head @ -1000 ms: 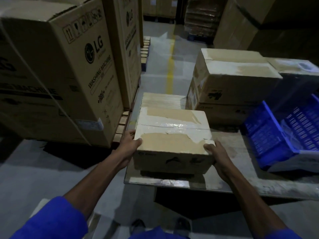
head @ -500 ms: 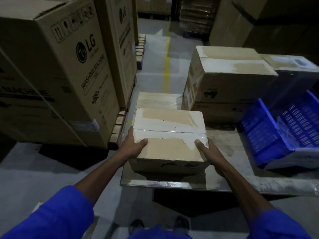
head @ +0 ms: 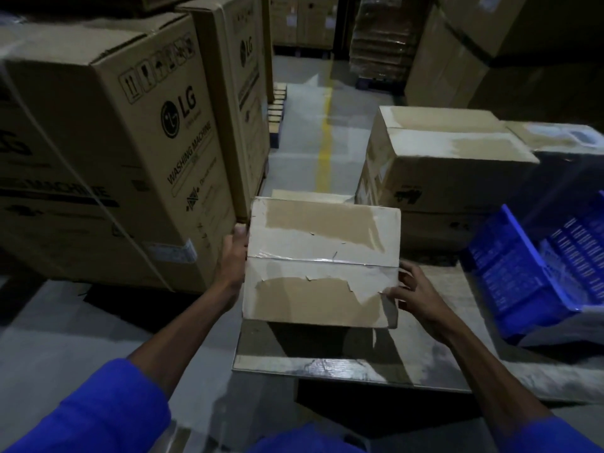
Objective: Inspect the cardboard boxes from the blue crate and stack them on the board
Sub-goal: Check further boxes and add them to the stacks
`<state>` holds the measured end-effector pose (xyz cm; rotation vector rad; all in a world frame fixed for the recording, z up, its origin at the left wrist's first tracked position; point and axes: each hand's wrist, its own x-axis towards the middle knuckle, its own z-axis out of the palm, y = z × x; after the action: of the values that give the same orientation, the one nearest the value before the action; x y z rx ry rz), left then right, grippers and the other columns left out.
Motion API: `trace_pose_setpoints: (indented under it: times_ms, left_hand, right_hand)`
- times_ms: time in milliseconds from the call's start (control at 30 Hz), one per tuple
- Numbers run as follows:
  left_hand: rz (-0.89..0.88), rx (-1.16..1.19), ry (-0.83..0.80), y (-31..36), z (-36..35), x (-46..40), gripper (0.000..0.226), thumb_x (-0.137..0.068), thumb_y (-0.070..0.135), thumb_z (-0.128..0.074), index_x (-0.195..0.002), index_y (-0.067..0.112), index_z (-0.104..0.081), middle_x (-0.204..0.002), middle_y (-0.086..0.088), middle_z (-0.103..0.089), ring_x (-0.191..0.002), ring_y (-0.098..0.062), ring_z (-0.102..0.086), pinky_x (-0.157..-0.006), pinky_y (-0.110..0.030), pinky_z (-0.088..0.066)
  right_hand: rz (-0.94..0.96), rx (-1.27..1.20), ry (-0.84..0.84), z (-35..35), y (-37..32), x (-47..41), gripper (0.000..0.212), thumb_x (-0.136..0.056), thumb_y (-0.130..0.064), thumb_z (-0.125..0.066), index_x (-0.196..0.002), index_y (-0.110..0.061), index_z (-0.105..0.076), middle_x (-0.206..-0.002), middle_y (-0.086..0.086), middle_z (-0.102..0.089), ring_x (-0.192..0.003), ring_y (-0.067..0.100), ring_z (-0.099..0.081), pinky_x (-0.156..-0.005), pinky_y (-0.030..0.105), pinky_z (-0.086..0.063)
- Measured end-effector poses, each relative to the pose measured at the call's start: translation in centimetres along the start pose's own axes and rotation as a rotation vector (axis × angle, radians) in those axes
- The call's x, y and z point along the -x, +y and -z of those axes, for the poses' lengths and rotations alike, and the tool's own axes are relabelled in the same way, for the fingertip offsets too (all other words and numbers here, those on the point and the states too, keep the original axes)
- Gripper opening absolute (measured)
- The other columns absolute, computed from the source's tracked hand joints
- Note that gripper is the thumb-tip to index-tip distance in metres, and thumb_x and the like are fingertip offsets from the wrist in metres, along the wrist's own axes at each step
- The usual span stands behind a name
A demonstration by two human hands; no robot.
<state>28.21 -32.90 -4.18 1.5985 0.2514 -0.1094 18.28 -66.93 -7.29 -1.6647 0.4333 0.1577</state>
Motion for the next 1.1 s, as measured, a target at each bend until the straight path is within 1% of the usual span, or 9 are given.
trace_pose_setpoints:
  times_ms: [133,267,367,467,600,667,767,900,1100]
  left_hand:
    - [0.029,0.003,-0.045,-0.3,0.6,-0.6,0.067,-0.073,0.1,-0.031,-0.107,0.049,-0.058,-0.117,-0.009,-0.071,-0.107,-0.032,-0.069,-0.096,-0.059,-0.054]
    - [0.051,0.008,-0.114,0.6,0.5,-0.7,0.069,-0.086,0.082,-0.021,-0.107,0.036,-0.068,-0.096,0.0,-0.08,-0.093,-0.025,-0.075,-0.086,-0.048,-0.06]
    - [0.083,0.05,-0.108,1.4,0.3,-0.9,0.066,-0.099,0.071,-0.014,-0.099,0.031,-0.067,-0.073,0.009,-0.077,-0.072,-0.011,-0.072,-0.062,-0.03,-0.054]
    - [0.105,0.109,-0.114,1.7,0.4,-1.5,0.08,-0.1,0.072,-0.014,-0.104,0.017,-0.072,-0.079,0.003,-0.078,-0.08,-0.017,-0.071,-0.068,-0.032,-0.052]
    - [0.115,0.176,-0.085,1.7,0.5,-1.5,0.08,-0.097,0.076,-0.022,-0.104,0.014,-0.072,-0.089,-0.005,-0.079,-0.089,-0.026,-0.072,-0.076,-0.039,-0.059]
    - [0.125,0.204,-0.066,1.7,0.1,-1.2,0.073,-0.096,0.076,-0.026,-0.093,0.019,-0.072,-0.096,-0.009,-0.08,-0.097,-0.029,-0.073,-0.089,-0.047,-0.057]
    - [0.124,0.186,-0.126,1.6,-0.1,-1.0,0.076,-0.085,0.08,-0.035,-0.109,0.019,-0.071,-0.108,-0.014,-0.078,-0.103,-0.032,-0.074,-0.095,-0.052,-0.056]
    - [0.164,0.139,-0.205,0.5,0.0,-1.3,0.063,-0.099,0.068,-0.039,-0.126,0.019,-0.067,-0.115,-0.015,-0.076,-0.101,-0.033,-0.075,-0.085,-0.052,-0.061]
    - [0.206,-0.139,-0.172,-0.6,-0.4,-2.2,0.114,-0.05,0.093,-0.072,-0.144,0.037,-0.041,-0.15,-0.008,-0.045,-0.119,-0.03,-0.063,-0.076,-0.043,-0.064]
  right_hand:
    - [-0.058,-0.14,0.025,-0.7,-1.5,0.5,0.026,-0.104,-0.042,-0.057,-0.13,-0.039,-0.052,-0.134,0.003,-0.061,-0.117,0.028,-0.062,-0.102,0.055,-0.053]
    - [-0.102,-0.108,0.003,-0.8,-2.2,0.5,0.081,-0.077,-0.091,-0.049,-0.141,-0.041,-0.053,-0.131,0.003,-0.062,-0.119,0.03,-0.062,-0.101,0.056,-0.052]
    - [-0.111,-0.12,0.023,-1.0,-2.7,0.5,0.066,-0.093,-0.083,-0.028,-0.137,-0.041,-0.054,-0.127,0.004,-0.062,-0.117,0.03,-0.061,-0.1,0.056,-0.052]
    - [-0.105,-0.143,0.065,-1.1,-2.7,0.5,0.061,-0.093,-0.08,-0.024,-0.127,-0.042,-0.058,-0.124,0.01,-0.063,-0.115,0.032,-0.063,-0.096,0.056,-0.054]
    - [-0.058,-0.218,0.099,-0.8,-2.6,0.8,0.092,-0.078,-0.096,-0.038,-0.139,-0.03,-0.057,-0.128,0.018,-0.062,-0.12,0.037,-0.063,-0.101,0.061,-0.053]
    - [-0.035,-0.23,0.109,-0.7,-2.4,1.1,0.103,-0.064,-0.099,-0.045,-0.141,-0.032,-0.056,-0.131,0.015,-0.062,-0.122,0.034,-0.063,-0.103,0.062,-0.052]
    - [-0.052,-0.22,0.099,-0.8,-2.2,1.0,0.112,-0.051,-0.106,-0.048,-0.139,-0.037,-0.056,-0.132,0.004,-0.063,-0.123,0.028,-0.061,-0.108,0.061,-0.048]
    - [-0.1,-0.256,0.101,-0.7,-2.0,1.2,0.087,-0.068,-0.101,-0.04,-0.12,-0.037,-0.067,-0.124,0.008,-0.071,-0.121,0.033,-0.062,-0.11,0.063,-0.043]
    - [-0.03,-0.223,-0.019,0.1,-2.4,1.5,0.127,-0.038,-0.079,-0.09,-0.143,-0.019,-0.054,-0.123,0.018,-0.073,-0.119,0.043,-0.067,-0.099,0.06,-0.052]
